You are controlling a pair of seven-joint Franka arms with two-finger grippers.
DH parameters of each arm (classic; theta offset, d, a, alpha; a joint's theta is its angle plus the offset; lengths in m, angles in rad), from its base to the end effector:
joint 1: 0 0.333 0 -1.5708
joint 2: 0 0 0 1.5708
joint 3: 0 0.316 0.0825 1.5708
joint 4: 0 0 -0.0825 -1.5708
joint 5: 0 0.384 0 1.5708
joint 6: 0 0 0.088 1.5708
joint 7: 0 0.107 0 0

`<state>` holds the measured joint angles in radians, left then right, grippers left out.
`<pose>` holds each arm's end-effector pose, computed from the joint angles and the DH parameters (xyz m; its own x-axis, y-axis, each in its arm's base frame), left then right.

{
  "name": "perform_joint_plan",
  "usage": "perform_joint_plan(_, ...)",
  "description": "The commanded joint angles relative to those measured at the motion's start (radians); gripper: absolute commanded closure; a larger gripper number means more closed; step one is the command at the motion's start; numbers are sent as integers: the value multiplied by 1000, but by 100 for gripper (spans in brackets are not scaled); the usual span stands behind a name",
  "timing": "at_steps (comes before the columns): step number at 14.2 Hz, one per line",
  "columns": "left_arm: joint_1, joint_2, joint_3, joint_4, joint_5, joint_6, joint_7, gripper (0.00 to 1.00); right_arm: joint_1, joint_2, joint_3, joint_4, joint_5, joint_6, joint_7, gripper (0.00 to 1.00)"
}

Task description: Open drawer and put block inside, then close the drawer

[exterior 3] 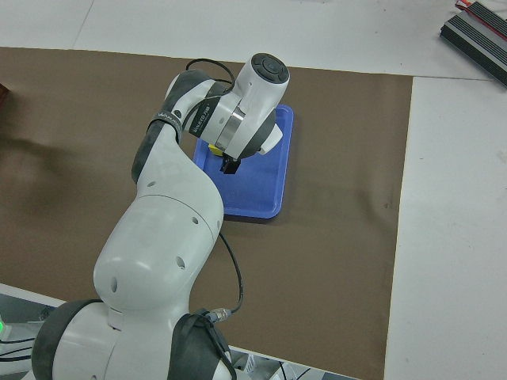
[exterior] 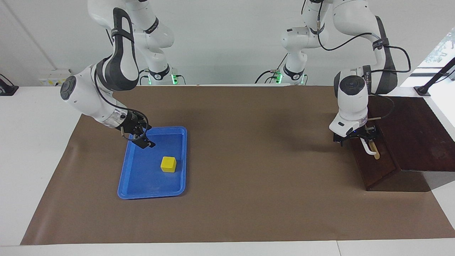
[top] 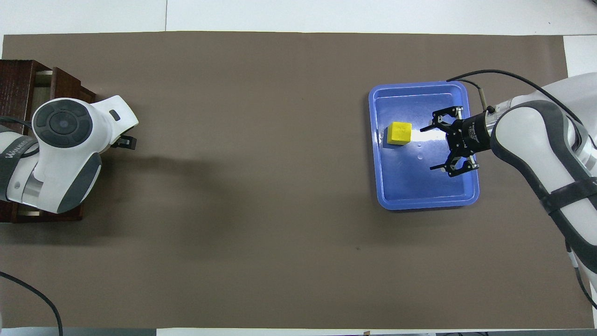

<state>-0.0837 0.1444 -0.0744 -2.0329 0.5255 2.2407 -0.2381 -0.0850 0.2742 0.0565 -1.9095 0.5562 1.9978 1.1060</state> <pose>0.5816 -0.0769 0.3848 0.9633 -0.2517 0.0933 -0.1968 -0.8986 -0.3921 0.5992 0.0136 0.3483 0.1271 -0.8538 -0.5048 -0.9878 -0.1553 0.0140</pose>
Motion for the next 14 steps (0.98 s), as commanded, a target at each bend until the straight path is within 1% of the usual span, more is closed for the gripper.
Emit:
perform_joint_plan(1,-91,17,4,5,-110,13,-47,0,-1,83,8,43,48,31,32,0)
perform_joint_plan(2,-117,17,2,5,-111,4,-79,0,4,94,8,46,47,57,29,0)
perform_joint_plan(5,-174,15,2,6,-127,-3,-171,0,-1,125,9,90,50,65,12,0)
perform_joint_plan(8,-186,14,4,10,-141,-16,-173,0,7,138,11,95,88,105,5,0)
perform_joint_plan(11,-176,14,5,11,-141,-29,-170,0,34,143,12,58,99,166,-9,0)
perform_joint_plan(12,-174,15,7,29,-141,-50,-170,0,34,146,12,52,100,171,-18,0)
perform_joint_plan(14,-166,23,5,121,-141,-140,-161,0,36,155,12,49,111,174,-29,0)
